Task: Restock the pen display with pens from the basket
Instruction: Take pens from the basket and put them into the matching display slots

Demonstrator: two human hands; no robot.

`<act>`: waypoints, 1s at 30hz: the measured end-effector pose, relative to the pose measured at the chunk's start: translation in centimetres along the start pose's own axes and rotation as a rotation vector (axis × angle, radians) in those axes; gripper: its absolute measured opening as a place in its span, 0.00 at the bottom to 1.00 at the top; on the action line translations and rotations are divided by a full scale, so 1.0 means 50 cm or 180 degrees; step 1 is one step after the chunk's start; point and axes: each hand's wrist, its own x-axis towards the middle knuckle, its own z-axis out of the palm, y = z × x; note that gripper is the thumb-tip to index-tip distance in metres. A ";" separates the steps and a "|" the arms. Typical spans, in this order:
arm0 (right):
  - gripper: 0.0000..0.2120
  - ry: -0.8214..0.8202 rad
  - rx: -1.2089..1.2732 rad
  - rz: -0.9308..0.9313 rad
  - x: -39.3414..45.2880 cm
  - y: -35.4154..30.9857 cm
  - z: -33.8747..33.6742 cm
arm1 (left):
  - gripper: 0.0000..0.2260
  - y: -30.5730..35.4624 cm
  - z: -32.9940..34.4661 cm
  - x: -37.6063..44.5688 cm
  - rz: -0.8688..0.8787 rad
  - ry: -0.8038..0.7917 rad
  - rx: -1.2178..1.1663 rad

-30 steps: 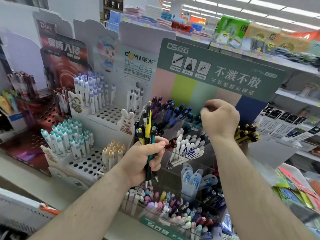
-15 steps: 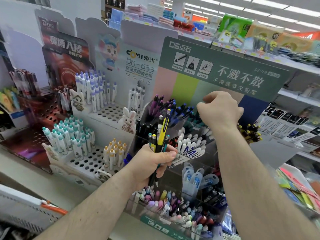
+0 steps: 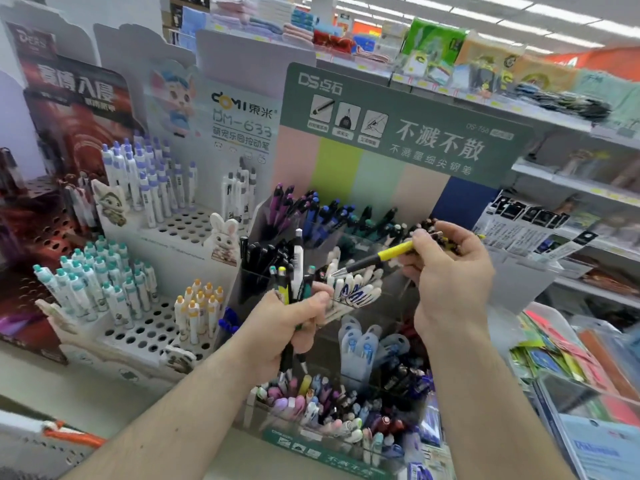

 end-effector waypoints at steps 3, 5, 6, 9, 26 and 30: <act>0.07 0.0112 0.0077 0.0130 -0.006 0.008 -0.027 | 0.06 -0.003 0.028 0.015 0.0162 -0.0094 -0.0694; 0.07 0.0185 0.0102 0.0220 -0.010 0.012 -0.041 | 0.04 -0.001 0.051 0.026 0.0253 -0.0176 -0.0840; 0.07 0.0232 0.0128 0.0279 -0.009 0.013 -0.048 | 0.04 0.000 0.062 0.031 0.0255 -0.0219 -0.0850; 0.06 0.0354 0.0317 0.0520 0.002 0.013 -0.073 | 0.05 -0.004 0.084 0.049 0.0274 -0.0496 -0.0917; 0.10 0.1218 -0.1268 -0.1922 0.162 -0.046 -0.151 | 0.06 -0.022 0.152 0.086 -0.0197 -0.0574 -0.0624; 0.11 0.0669 -0.2115 -0.1512 0.175 -0.030 -0.120 | 0.05 -0.020 0.149 0.082 -0.0217 -0.0514 -0.0463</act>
